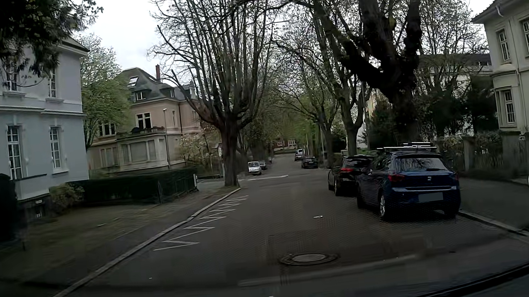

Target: Follow the waypoints while adhering to traffic rules and regulations

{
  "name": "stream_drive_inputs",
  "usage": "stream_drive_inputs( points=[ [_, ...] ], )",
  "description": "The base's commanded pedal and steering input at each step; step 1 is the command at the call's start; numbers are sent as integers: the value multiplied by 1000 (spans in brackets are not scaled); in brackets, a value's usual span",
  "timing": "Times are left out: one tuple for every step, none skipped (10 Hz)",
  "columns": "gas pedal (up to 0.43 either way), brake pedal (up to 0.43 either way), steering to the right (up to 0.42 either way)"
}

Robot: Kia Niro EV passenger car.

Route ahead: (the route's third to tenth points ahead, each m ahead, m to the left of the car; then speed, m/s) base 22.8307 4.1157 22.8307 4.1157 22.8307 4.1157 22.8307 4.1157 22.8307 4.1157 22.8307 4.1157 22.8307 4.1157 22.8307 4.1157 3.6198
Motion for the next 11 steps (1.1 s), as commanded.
stream_drive_inputs(
  points=[
    [0, 0, 2],
    [0, 0, 3],
    [0, 0, 2],
    [0, 0, 3],
    [0, 0, 4],
    [0, 0, 3],
    [0, 0, 3],
    [0, 0, 2],
    [0, 0, 4],
    [0, 0, 8],
    [0, 0, 7]
  ],
)
